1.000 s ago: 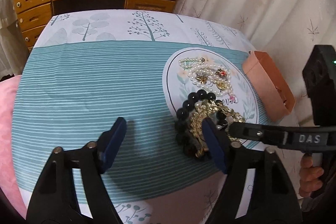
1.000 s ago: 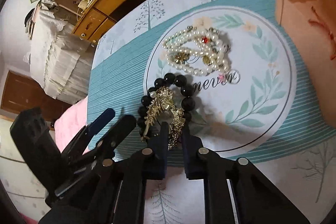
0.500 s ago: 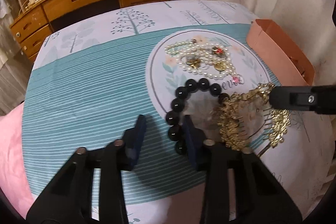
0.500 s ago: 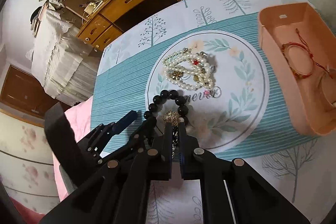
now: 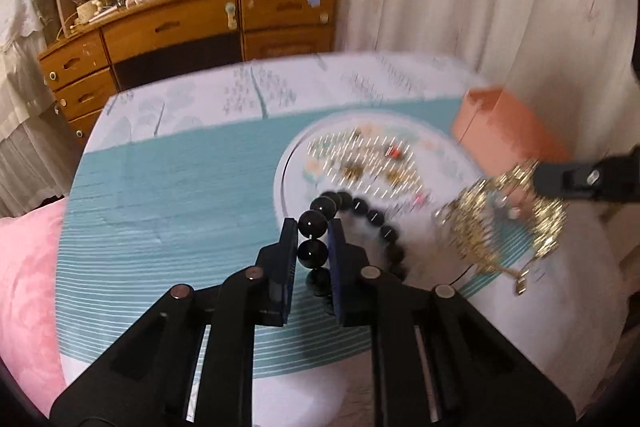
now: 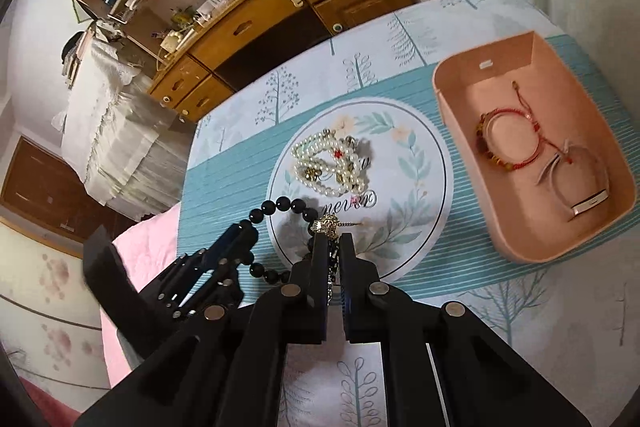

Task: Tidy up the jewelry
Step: 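Grasp the black bead bracelet with the left tool while the right tool grasps the gold clip, then lower the bead bracelet and gold clip into the pink tray and release both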

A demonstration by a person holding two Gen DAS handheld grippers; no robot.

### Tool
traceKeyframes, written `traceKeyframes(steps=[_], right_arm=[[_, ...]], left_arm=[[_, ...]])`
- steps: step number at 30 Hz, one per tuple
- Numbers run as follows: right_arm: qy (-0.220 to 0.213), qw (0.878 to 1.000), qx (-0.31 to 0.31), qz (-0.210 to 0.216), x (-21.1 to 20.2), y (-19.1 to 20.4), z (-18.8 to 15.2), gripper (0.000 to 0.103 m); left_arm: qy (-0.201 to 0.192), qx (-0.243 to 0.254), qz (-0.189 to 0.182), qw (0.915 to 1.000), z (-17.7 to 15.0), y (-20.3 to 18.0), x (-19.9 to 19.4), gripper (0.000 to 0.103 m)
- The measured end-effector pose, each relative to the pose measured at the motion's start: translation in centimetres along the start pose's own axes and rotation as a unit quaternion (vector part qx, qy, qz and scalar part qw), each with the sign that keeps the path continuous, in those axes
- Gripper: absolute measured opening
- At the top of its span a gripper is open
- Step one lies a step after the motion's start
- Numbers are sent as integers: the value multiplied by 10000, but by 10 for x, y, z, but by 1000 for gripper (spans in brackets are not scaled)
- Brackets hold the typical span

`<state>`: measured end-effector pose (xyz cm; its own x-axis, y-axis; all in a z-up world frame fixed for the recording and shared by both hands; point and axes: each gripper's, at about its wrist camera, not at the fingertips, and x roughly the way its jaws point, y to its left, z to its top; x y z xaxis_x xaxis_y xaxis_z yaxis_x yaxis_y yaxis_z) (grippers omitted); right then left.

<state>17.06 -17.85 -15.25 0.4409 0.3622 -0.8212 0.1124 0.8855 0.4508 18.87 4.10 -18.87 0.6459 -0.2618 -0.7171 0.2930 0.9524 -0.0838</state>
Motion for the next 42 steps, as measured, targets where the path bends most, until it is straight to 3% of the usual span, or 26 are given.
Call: traceKeyframes(steps=[9, 13, 23, 30, 35, 42], right_arm=[[-221, 9989, -371, 176, -47, -5, 14, 5], [-412, 9973, -594, 141, -72, -7, 26, 5], [-972, 9846, -1365, -502, -138, -37, 48, 5], [-1263, 9743, -1647, -873, -164, -73, 55, 5], [-1289, 9696, -1797, -1052, -170, -107, 53, 5], [-1222, 9706, -1830, -975, -156, -156, 48, 5]], left_arm=[[-472, -212, -87, 9986, 39, -38, -49, 12], [-857, -227, -89, 9960, 57, -60, -74, 12], [-1543, -509, -348, 9861, 90, -128, -99, 12], [-1531, -695, -767, 9828, 96, -171, -80, 12], [-1363, -558, -806, 9858, 89, -202, -57, 12], [-777, -496, -815, 9924, 76, -232, -15, 13]])
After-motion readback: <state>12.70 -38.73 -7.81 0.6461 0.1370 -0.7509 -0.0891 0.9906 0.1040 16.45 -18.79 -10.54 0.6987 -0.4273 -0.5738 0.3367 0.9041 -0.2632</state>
